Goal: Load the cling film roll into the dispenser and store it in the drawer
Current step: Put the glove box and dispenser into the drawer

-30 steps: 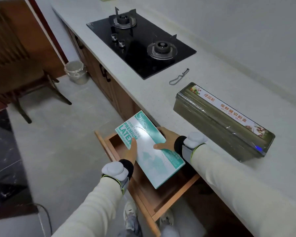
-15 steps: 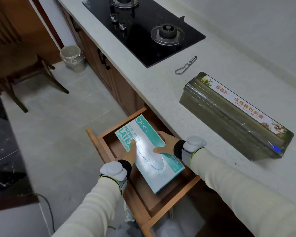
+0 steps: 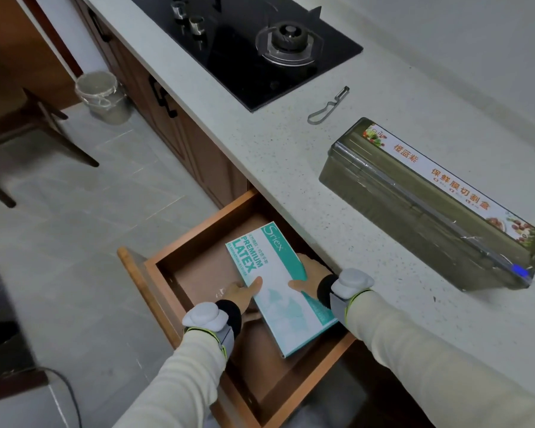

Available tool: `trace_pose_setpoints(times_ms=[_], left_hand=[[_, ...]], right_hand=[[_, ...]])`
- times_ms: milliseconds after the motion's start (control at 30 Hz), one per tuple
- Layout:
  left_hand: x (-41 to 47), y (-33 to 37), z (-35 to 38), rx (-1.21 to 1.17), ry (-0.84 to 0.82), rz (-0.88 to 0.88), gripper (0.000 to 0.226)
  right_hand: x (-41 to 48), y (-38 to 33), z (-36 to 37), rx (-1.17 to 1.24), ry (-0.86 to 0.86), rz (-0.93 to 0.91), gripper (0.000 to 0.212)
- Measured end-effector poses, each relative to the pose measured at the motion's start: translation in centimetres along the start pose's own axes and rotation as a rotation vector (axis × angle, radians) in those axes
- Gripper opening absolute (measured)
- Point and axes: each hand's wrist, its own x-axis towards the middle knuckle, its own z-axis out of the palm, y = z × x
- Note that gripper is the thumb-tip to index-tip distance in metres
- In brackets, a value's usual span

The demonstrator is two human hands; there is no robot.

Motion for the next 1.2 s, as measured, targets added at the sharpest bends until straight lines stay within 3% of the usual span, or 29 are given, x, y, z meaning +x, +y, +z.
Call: trace_pose_setpoints(times_ms=[100,233,367,900,1200], left_hand=[[1.5,-0.4,1.1,-0.070,0.010,0.006,0.039],[3.8,-0.7,2.5,-0.093,0.037,-0.014,0.044],[6.1,-1.2,3.5,-0.130,0.067,-0.038,0.049],[10.3,-1.2,4.7,-0.010,0.044,-0.010,0.024],[10.2,-0.5,5.4,0.077,0.025,0.003,0.011]], right_hand=[[1.4,0.6,0.8,-0.111,0.061,0.067,0.061],[2.5,1.3,2.5,-0.200,0.086,0.143,0.084],[3.5,2.1,2.9,-0.307,0.085,0.129,0.081],[5.1,3.3,2.9,-0.159,0.137,0.012,0.064],[5.3,3.1,3.0,-0.062,0.142,0.131,0.068]])
